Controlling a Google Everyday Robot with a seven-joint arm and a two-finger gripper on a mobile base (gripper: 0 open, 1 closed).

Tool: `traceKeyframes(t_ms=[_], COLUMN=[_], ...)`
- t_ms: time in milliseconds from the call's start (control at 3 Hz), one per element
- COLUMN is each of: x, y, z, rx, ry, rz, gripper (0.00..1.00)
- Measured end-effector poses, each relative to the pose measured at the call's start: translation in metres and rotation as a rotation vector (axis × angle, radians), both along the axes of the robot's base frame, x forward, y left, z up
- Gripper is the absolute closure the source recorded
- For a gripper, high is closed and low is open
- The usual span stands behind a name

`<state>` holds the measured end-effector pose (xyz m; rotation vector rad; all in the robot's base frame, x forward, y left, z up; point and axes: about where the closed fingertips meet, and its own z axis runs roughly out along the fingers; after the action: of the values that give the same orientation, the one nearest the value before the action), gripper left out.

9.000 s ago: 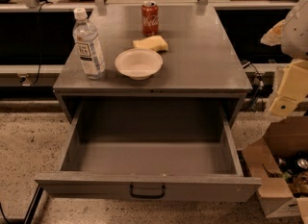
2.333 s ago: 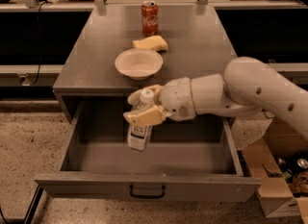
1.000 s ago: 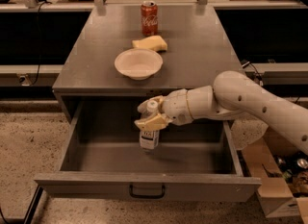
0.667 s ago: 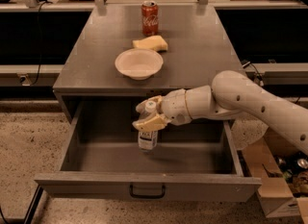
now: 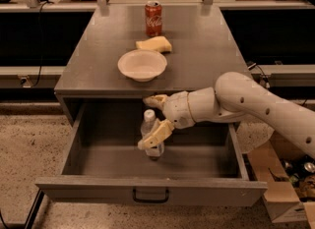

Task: Place blue plastic bottle into top drawer

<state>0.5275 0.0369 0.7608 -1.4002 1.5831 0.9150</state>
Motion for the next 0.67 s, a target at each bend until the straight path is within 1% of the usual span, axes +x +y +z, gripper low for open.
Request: traceKeyframes(t_ms=[333, 667], x=[-0.012, -0.026], y=[0.002, -0.01], z=[0.003, 0.01], rx=[-0.007, 0.01], ry=[0.015, 0.019], rz=[0.015, -0.018], gripper=[0.18, 0.24])
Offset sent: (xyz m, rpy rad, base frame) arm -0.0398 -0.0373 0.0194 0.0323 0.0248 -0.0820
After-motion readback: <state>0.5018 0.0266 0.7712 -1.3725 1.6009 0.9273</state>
